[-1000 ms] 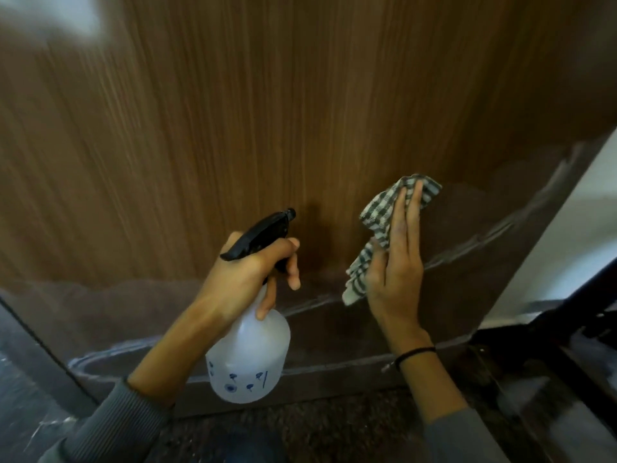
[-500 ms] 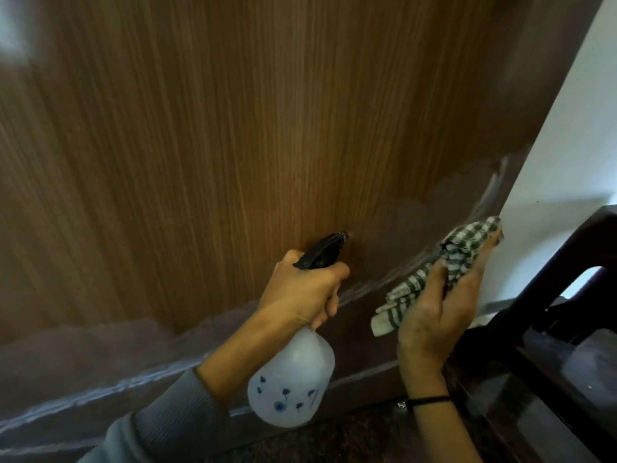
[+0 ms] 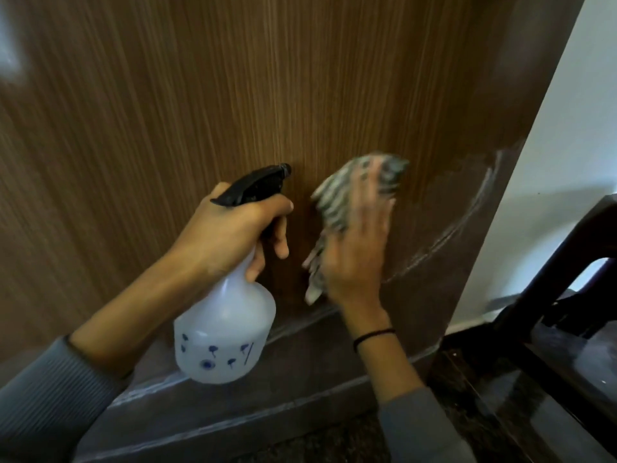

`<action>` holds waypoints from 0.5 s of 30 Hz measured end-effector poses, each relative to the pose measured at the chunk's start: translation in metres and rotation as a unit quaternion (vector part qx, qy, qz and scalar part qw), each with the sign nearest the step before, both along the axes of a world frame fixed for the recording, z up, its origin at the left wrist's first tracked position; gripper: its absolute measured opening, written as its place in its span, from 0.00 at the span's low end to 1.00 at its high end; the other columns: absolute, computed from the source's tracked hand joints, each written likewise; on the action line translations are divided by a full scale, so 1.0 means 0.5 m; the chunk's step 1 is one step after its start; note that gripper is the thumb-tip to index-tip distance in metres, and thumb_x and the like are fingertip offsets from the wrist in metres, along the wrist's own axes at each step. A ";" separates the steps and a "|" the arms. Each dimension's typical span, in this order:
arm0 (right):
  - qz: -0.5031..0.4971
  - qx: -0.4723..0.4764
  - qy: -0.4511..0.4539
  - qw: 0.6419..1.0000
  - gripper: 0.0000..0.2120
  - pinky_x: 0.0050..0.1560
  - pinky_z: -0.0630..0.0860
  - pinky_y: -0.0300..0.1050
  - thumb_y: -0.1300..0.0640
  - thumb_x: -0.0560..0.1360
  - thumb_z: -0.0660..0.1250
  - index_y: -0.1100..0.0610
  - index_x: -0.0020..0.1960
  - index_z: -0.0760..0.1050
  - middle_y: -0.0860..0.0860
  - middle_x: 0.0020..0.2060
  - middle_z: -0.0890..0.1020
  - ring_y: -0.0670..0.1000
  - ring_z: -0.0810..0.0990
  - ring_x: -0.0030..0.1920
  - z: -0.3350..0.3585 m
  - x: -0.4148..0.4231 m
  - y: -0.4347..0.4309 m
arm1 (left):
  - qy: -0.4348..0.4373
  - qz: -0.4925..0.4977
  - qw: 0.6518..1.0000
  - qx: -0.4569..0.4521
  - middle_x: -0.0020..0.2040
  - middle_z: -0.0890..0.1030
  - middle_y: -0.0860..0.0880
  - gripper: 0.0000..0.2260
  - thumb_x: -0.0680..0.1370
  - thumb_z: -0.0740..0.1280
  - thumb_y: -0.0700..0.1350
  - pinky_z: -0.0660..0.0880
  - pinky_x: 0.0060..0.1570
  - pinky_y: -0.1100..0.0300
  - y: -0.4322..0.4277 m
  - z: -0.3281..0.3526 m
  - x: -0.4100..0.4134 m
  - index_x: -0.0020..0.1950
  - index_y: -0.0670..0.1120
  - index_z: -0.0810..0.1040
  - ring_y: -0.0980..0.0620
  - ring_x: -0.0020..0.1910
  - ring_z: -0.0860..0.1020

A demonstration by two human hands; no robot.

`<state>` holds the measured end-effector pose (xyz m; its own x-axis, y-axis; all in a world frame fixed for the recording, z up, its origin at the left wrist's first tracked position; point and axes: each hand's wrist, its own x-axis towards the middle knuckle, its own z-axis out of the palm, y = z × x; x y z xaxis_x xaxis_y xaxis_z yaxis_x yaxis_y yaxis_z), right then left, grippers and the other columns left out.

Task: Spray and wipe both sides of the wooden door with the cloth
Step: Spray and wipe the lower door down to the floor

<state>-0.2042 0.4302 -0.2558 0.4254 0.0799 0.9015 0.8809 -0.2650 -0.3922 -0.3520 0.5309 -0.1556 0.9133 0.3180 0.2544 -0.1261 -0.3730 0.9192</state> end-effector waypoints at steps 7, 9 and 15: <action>-0.023 0.245 0.159 0.956 0.29 0.80 0.47 0.64 0.51 0.86 0.53 0.56 0.83 0.45 0.54 0.82 0.50 0.52 0.48 0.82 0.017 0.061 -0.035 | 0.016 -0.004 1.000 0.020 0.36 0.82 0.38 0.17 0.83 0.63 0.46 0.72 0.28 0.62 0.008 -0.012 0.007 0.37 0.39 0.76 0.48 0.18 0.68; -0.036 0.227 0.174 0.958 0.29 0.81 0.45 0.60 0.52 0.86 0.52 0.54 0.82 0.45 0.54 0.82 0.48 0.50 0.46 0.82 -0.029 0.017 0.001 | 0.022 -0.009 1.000 0.020 0.36 0.82 0.37 0.17 0.83 0.62 0.46 0.73 0.29 0.60 0.009 -0.014 0.010 0.37 0.39 0.76 0.49 0.18 0.68; -0.012 -0.085 -0.005 0.996 0.34 0.80 0.44 0.62 0.53 0.82 0.58 0.54 0.82 0.46 0.53 0.82 0.45 0.58 0.48 0.82 -0.162 -0.082 0.060 | 0.022 -0.022 0.999 0.011 0.34 0.80 0.39 0.18 0.83 0.63 0.46 0.71 0.26 0.61 0.013 -0.010 0.017 0.36 0.38 0.76 0.50 0.17 0.67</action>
<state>-0.2452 0.4602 -0.3367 0.4191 0.2216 0.8805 0.8776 -0.3473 -0.3303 -0.3436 0.5372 -0.1604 0.9369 0.2715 0.2201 -0.1025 -0.3887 0.9156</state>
